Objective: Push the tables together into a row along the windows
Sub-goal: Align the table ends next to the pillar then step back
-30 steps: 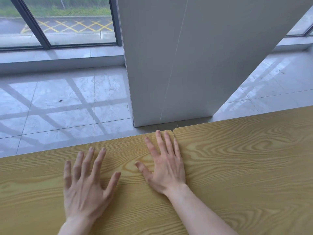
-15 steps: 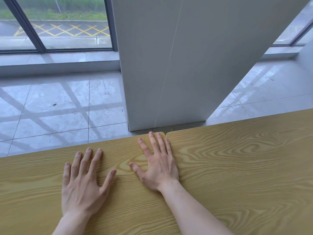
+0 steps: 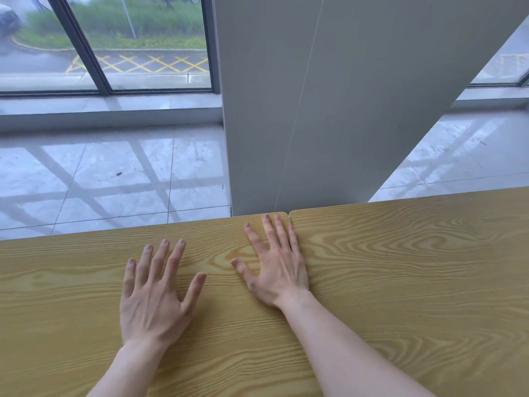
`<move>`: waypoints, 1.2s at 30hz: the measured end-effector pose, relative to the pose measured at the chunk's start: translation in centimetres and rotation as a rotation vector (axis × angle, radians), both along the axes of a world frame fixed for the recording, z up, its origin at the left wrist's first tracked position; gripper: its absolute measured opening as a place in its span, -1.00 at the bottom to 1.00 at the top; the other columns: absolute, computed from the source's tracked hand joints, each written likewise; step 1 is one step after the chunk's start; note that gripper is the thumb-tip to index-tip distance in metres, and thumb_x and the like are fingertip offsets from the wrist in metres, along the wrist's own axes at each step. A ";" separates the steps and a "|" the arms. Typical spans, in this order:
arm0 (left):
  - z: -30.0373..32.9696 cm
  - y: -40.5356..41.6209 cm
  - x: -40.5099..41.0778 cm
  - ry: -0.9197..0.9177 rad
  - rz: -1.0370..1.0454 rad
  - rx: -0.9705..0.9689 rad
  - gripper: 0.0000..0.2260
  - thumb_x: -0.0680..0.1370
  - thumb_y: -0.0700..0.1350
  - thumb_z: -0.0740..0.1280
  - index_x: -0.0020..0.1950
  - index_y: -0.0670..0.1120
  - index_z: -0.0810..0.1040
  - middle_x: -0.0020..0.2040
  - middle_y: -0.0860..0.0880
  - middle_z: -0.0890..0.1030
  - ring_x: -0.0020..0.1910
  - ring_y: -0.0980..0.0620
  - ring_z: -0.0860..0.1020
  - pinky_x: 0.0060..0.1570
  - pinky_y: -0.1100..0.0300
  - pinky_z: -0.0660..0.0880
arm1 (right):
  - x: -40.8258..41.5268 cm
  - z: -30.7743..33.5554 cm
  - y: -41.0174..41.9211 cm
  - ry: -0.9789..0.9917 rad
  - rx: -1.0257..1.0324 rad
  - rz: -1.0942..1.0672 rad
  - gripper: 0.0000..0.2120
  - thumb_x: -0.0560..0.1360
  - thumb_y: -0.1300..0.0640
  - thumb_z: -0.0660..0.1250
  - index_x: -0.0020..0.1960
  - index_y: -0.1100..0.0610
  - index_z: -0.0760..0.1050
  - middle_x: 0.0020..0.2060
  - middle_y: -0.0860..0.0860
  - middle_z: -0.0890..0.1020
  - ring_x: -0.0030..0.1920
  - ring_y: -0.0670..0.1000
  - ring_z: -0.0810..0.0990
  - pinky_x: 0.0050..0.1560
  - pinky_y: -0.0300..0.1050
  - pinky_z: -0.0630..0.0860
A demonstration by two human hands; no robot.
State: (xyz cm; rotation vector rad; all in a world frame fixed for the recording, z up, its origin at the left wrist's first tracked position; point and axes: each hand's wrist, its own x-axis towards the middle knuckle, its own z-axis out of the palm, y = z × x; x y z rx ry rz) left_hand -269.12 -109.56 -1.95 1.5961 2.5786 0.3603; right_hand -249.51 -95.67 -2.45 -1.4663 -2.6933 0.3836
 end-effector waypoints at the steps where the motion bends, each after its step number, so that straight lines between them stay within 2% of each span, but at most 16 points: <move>1: 0.3 -0.3 0.2 0.005 -0.001 0.003 -0.31 0.58 0.44 -0.03 0.66 0.17 0.15 0.65 -0.02 0.27 0.67 -0.07 0.11 0.63 -0.10 -0.06 | 0.4 0.1 -0.4 0.010 -0.009 -0.002 -0.23 0.57 -0.51 -0.12 0.68 -0.22 -0.14 0.69 0.04 -0.23 0.65 0.06 -0.37 0.63 0.18 -0.29; 8: 3.8 -2.9 1.9 0.000 0.010 0.021 -0.31 0.58 0.43 -0.02 0.65 0.16 0.17 0.64 -0.04 0.29 0.66 -0.09 0.13 0.63 -0.09 -0.07 | 5.0 2.7 -3.6 -0.007 -0.022 -0.048 -0.23 0.57 -0.51 -0.09 0.67 -0.24 -0.18 0.69 0.03 -0.25 0.66 0.08 -0.34 0.64 0.14 -0.30; 15: 7.8 -8.5 5.4 0.008 -0.038 0.041 -0.29 0.58 0.46 -0.09 0.66 0.16 0.15 0.66 -0.03 0.26 0.66 -0.09 0.11 0.63 -0.15 -0.05 | 9.8 9.1 -8.0 0.036 0.060 -0.094 -0.21 0.57 -0.51 -0.09 0.69 -0.20 -0.15 0.69 0.07 -0.20 0.67 0.11 -0.28 0.65 0.17 -0.28; 24: 15.7 -18.8 11.1 -0.013 -0.034 0.149 -0.30 0.57 0.45 -0.05 0.65 0.18 0.13 0.66 -0.04 0.24 0.67 -0.11 0.09 0.63 -0.16 -0.09 | 15.6 18.4 -20.0 0.067 0.117 -0.141 -0.21 0.55 -0.52 -0.11 0.69 -0.21 -0.12 0.70 0.05 -0.14 0.68 0.09 -0.21 0.66 0.17 -0.20; 26: 18.7 -23.4 13.7 0.013 -0.044 0.189 -0.30 0.57 0.45 -0.06 0.65 0.17 0.14 0.66 -0.04 0.25 0.66 -0.12 0.10 0.63 -0.15 -0.09 | 18.6 21.5 -24.4 0.077 0.151 -0.136 -0.20 0.55 -0.52 -0.12 0.69 -0.20 -0.10 0.70 0.06 -0.13 0.69 0.10 -0.19 0.66 0.18 -0.19; 36: 21.6 -25.8 17.7 0.039 -0.085 0.184 -0.29 0.58 0.45 -0.06 0.66 0.15 0.14 0.65 -0.07 0.26 0.66 -0.14 0.13 0.63 -0.17 -0.10 | 22.9 23.9 -28.2 0.088 0.150 -0.152 -0.18 0.52 -0.55 -0.15 0.68 -0.22 -0.09 0.71 0.06 -0.10 0.69 0.12 -0.15 0.66 0.20 -0.17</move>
